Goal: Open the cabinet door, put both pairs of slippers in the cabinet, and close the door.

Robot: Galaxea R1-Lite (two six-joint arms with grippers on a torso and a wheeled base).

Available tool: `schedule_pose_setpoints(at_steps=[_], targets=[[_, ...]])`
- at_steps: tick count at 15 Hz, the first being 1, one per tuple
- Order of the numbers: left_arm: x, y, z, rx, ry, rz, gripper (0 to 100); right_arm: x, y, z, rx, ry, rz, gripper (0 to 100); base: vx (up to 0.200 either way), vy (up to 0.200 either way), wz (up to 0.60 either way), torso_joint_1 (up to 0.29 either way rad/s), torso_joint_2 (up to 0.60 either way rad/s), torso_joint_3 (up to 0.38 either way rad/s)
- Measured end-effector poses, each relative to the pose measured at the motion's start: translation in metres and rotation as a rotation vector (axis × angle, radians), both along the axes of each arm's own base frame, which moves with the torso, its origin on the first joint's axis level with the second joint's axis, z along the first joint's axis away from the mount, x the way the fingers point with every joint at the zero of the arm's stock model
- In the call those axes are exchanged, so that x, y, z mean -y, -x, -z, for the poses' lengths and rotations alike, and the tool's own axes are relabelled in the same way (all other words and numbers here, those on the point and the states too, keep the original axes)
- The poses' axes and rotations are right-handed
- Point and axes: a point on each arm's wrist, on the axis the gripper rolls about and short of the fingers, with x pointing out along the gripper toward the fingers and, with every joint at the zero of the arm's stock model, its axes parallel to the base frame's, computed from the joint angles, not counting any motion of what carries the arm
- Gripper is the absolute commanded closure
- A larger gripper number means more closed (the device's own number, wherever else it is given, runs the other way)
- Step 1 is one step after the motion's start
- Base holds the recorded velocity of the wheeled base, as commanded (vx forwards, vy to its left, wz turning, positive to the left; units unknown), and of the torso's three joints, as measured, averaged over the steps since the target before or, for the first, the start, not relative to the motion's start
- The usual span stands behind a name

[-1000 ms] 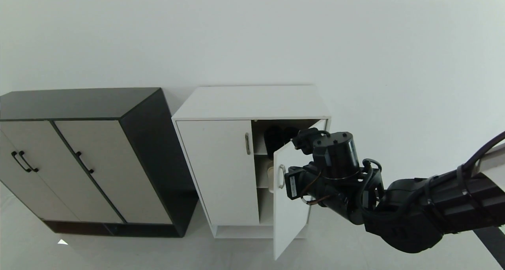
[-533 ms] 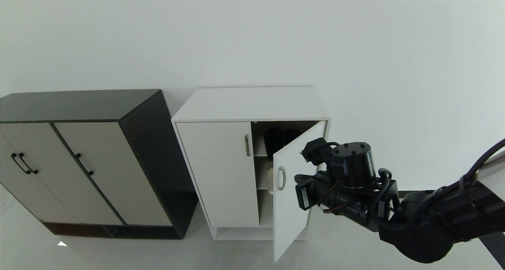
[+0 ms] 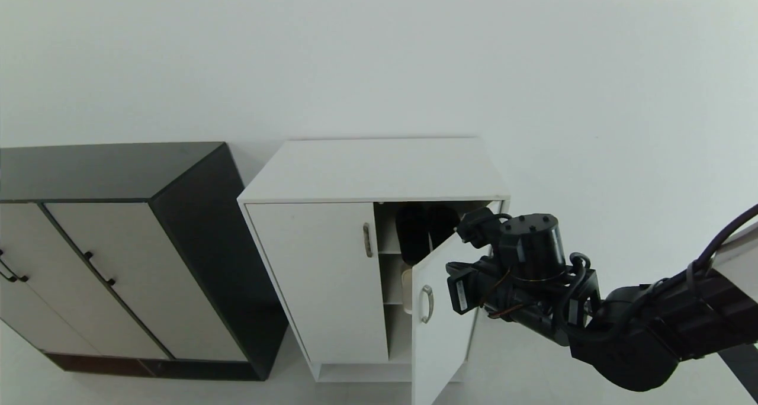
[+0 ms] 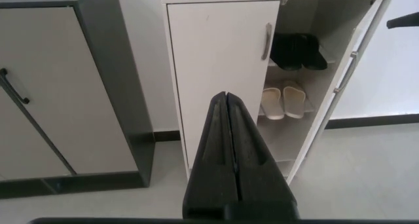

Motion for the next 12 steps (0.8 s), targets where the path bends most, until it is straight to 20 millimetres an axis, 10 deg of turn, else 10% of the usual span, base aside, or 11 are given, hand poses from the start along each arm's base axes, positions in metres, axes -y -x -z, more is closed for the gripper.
schedule_pose_setpoints(at_steps=[12], targets=[[0.000, 0.000, 0.000, 0.000, 0.000, 0.000, 100, 0.002, -0.044, 0.016, -0.004, -0.008, 0.077, 100, 0.000, 0.000, 0.00, 0.000, 0.00, 0.000]])
